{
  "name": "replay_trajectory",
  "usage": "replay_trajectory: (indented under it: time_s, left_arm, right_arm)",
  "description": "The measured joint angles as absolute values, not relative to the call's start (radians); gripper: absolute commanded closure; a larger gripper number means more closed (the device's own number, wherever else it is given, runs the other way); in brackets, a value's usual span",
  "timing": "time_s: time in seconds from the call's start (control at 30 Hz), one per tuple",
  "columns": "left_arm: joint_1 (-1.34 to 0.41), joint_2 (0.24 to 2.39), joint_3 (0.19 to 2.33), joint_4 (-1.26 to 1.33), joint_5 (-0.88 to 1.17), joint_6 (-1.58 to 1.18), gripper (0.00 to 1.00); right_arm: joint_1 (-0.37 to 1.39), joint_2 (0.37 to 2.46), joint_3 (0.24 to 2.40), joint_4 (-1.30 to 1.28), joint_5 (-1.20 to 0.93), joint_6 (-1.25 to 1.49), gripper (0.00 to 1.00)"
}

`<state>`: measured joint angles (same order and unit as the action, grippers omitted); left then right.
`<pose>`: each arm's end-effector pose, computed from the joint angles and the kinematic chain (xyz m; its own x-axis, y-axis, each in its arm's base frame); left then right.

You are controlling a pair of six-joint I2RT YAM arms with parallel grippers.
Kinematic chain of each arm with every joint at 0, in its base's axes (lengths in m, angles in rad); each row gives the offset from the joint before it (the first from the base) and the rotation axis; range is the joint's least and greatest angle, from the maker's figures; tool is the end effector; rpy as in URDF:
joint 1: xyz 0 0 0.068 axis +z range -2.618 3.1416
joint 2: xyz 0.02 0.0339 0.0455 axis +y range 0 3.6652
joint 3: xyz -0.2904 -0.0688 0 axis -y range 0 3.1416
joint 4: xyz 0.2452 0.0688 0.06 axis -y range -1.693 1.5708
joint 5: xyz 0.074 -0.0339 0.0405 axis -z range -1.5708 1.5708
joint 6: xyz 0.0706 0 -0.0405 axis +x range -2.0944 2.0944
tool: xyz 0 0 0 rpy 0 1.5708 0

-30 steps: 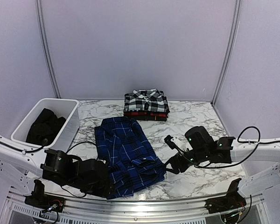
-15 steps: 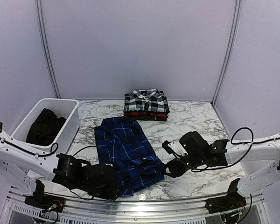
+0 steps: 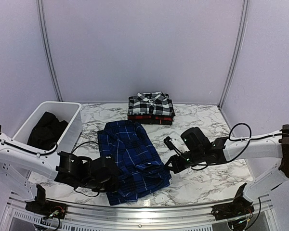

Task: Fold and stack the long sleeve shirts
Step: Fold the rectangle-folded shirt at the center of the board.

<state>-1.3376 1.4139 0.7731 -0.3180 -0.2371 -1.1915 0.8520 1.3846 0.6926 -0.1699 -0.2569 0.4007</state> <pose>0.0829 -0.2773 0.1851 -0.9196 -0.0358 -0.3913 0.1629 0.8715 -0.4625 0.1748 0.2270 0.1806 -0.7867 -0.3262 -0.5242 -0.5756 0.6946 0.4315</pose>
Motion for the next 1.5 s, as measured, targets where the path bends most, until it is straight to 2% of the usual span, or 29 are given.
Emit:
replay_trajectory:
  time_s: [0.37, 0.47, 0.53, 0.6, 0.7, 0.73, 0.9, 1.03, 1.17, 1.3, 1.5]
  left_arm:
    - [-1.213, 1.338, 0.771, -0.316, -0.261, -1.196, 0.92]
    - [-1.155, 1.338, 0.767, -0.315, -0.251, -1.197, 0.88]
    - [-1.117, 1.338, 0.764, -0.315, -0.244, -1.194, 0.82]
    - [-1.071, 1.341, 0.764, -0.313, -0.236, -1.184, 0.73]
    - [-1.003, 1.368, 0.772, -0.311, -0.224, -1.151, 0.5]
    - [-0.986, 1.381, 0.778, -0.31, -0.218, -1.139, 0.44]
    - [-0.936, 1.412, 0.82, -0.312, -0.195, -1.084, 0.3]
    - [-0.933, 1.406, 0.868, -0.31, -0.174, -1.027, 0.23]
    - [-0.928, 1.367, 0.877, -0.306, -0.159, -0.995, 0.23]
    - [-0.912, 1.314, 0.877, -0.313, -0.156, -0.978, 0.26]
    - [-0.89, 1.27, 0.884, -0.363, -0.145, -0.957, 0.6]
  right_arm:
    - [0.821, 1.456, 0.839, -0.174, -0.284, 0.399, 1.0]
    - [0.804, 1.526, 0.92, -0.176, -0.283, 0.402, 1.0]
    - [0.793, 1.578, 0.97, -0.176, -0.283, 0.408, 0.98]
    - [0.783, 1.624, 1.007, -0.171, -0.283, 0.414, 0.88]
    - [0.769, 1.694, 1.06, -0.175, -0.28, 0.417, 0.7]
    - [0.767, 1.714, 1.077, -0.177, -0.276, 0.416, 0.66]
    - [0.763, 1.72, 1.108, -0.195, -0.247, 0.405, 0.47]
    - [0.763, 1.667, 1.096, -0.199, -0.217, 0.391, 0.41]
    - [0.763, 1.568, 1.052, -0.198, -0.191, 0.382, 0.43]
    - [0.773, 1.465, 0.987, -0.187, -0.189, 0.354, 0.55]
    - [0.878, 1.38, 0.91, -0.178, -0.237, 0.276, 0.74]
